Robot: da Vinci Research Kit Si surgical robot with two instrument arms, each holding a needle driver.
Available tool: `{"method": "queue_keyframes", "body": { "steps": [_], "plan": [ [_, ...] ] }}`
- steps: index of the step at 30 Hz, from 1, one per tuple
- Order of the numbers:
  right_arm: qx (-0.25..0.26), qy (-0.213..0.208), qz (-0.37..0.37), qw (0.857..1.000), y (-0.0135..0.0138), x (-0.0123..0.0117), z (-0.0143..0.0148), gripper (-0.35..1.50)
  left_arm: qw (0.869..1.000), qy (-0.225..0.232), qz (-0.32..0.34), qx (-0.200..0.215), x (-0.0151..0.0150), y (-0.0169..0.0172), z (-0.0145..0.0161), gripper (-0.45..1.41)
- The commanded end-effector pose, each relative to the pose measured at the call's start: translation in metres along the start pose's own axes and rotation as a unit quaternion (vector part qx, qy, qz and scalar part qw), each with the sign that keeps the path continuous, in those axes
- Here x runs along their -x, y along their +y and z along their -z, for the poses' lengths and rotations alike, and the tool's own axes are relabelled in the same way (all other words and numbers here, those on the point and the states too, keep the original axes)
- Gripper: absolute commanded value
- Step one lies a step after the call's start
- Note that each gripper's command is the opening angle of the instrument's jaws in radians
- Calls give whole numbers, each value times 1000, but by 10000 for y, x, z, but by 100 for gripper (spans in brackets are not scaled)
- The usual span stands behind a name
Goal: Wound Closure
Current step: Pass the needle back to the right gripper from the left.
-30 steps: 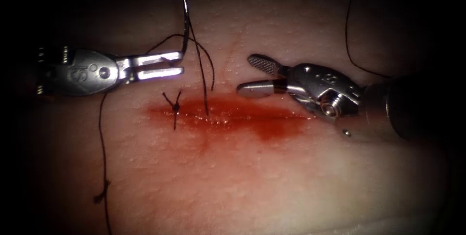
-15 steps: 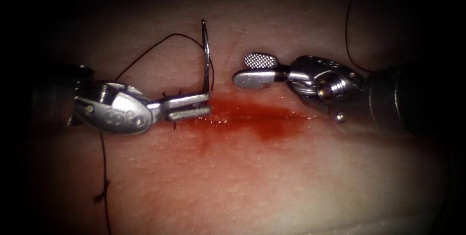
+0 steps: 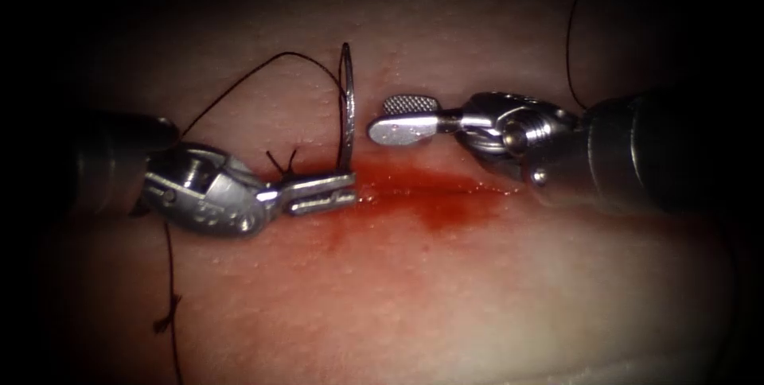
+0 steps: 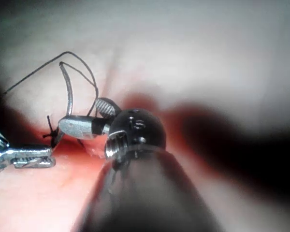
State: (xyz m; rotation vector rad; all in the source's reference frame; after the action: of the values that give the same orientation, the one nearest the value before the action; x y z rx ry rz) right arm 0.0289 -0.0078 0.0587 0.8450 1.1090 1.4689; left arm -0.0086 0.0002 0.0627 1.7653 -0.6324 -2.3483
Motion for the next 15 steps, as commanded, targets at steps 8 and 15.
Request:
{"method": "queue_keyframes", "body": {
  "steps": [8, 15],
  "plan": [
    [-12, -5, -7, 1000, 0, 3, -20, 113, 1000, 8, -22, 1, -6, 4, -7, -45],
    [-14, 1, -11, 1000, -2, 2, -23, 120, 1000, 10, -26, 1, -8, 7, -11, -45]
  ]
}}
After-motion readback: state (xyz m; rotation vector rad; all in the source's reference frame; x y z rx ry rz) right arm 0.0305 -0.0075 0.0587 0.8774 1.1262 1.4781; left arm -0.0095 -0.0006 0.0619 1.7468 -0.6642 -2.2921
